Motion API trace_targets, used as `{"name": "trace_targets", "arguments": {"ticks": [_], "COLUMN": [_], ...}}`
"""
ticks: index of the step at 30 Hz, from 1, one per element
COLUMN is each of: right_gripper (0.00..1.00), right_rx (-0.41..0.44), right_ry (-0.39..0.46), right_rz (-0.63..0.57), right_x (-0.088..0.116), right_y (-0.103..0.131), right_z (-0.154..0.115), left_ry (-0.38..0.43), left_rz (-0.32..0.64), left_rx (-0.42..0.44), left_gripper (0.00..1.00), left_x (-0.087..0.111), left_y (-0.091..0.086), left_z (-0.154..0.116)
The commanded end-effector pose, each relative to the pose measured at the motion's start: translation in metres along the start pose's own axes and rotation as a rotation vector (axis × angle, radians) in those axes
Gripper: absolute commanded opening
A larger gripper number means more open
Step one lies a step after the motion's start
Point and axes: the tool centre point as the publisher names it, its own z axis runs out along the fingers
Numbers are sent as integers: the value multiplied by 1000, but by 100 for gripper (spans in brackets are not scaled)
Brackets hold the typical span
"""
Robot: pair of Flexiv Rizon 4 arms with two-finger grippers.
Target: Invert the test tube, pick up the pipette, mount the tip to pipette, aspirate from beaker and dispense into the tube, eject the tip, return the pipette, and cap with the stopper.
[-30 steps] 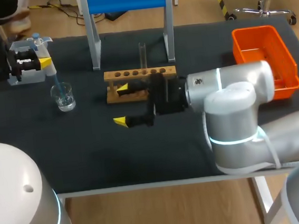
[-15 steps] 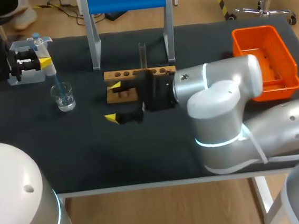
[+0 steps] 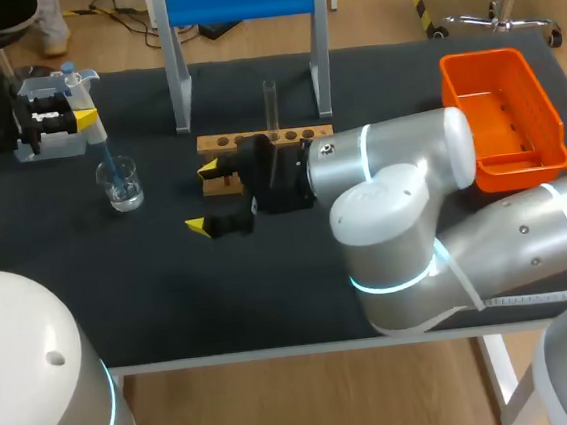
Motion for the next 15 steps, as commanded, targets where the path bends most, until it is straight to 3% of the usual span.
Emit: {"name": "trace_targets", "arguments": {"ticks": [1, 9, 15], "right_gripper": [100, 100, 100], "right_rx": [-12, -3, -7], "right_ry": [-53, -75, -74], "right_rz": [0, -1, -10], "right_x": [4, 1, -1], "right_y": [-7, -9, 3], "right_z": [17, 20, 12], "left_ry": [-2, -2, -2], "left_rz": [2, 2, 2], "left_rx": [1, 1, 1], "left_gripper": [0, 0, 0], "left_x": [0, 0, 0], "left_y": [0, 0, 0], "left_z": [1, 1, 1]}}
